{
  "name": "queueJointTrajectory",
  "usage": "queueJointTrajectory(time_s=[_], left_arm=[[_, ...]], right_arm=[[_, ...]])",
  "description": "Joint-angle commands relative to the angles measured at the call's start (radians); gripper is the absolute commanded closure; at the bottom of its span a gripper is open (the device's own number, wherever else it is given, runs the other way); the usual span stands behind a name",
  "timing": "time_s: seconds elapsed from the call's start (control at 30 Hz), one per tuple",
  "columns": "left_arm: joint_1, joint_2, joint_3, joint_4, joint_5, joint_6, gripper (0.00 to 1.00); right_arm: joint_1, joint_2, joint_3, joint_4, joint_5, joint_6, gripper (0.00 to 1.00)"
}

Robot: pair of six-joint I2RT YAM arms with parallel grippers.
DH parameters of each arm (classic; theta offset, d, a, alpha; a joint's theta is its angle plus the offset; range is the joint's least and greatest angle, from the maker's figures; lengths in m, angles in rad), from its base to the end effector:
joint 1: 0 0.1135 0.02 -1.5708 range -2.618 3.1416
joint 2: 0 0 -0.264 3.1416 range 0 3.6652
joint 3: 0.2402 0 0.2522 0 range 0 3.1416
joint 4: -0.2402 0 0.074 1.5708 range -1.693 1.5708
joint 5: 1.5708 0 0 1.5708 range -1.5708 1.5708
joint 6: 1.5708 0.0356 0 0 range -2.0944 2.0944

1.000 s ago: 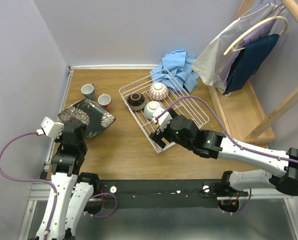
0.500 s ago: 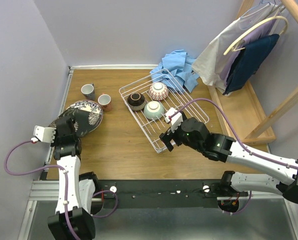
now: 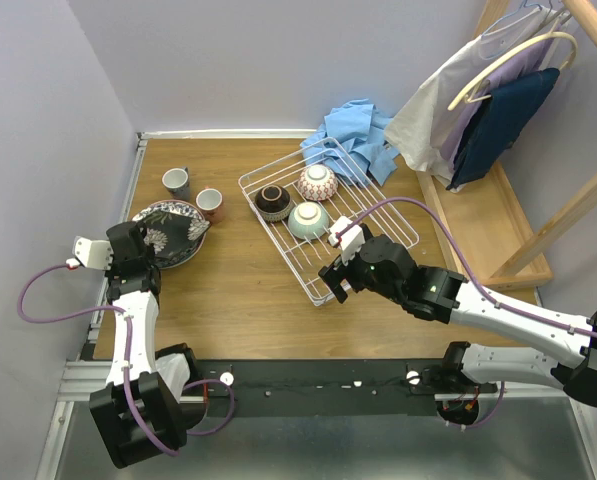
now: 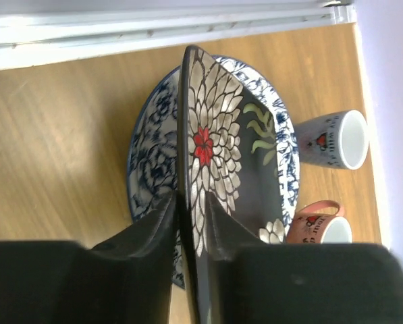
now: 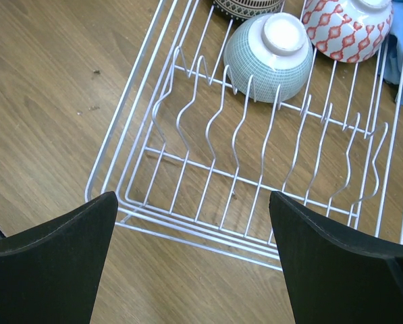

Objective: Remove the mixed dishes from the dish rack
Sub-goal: Place the plate at the center of the board.

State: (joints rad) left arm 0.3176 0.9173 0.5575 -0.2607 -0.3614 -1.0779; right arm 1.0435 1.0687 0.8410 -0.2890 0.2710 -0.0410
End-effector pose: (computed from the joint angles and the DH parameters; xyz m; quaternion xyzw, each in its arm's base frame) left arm 0.1834 0.0735 0.2306 -0.6250 0.6175 -0.0186 0.4772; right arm 0.1286 0.2020 0.2946 -0.3837 0.7686 0.1371 0.4932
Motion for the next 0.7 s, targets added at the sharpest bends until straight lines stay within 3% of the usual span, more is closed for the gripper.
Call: queueJointTrajectory(time_s=[0.0, 0.37, 0.6, 0.67], left_arm=[[0.012, 0.000, 0.010, 0.143, 0.012, 0.047, 0.61], [0.031, 0.009, 0.035, 0.094, 0.013, 0.182, 0.38], [0.031, -0.006, 0.110, -0.008, 0.047, 0.318, 0.15], [0.032, -0.035, 0.123, -0.041, 0.065, 0.367, 0.12]], right_arm=[[-0.010, 0.013, -0.005, 0.007, -0.015, 0.012, 0.00], [-0.013, 0.039, 0.017, -0.024, 0.007, 0.023, 0.00], [-0.023, 0.103, 0.075, -0.062, 0.025, 0.036, 0.00], [-0.045, 0.120, 0.095, -0.070, 0.011, 0.067, 0.00]])
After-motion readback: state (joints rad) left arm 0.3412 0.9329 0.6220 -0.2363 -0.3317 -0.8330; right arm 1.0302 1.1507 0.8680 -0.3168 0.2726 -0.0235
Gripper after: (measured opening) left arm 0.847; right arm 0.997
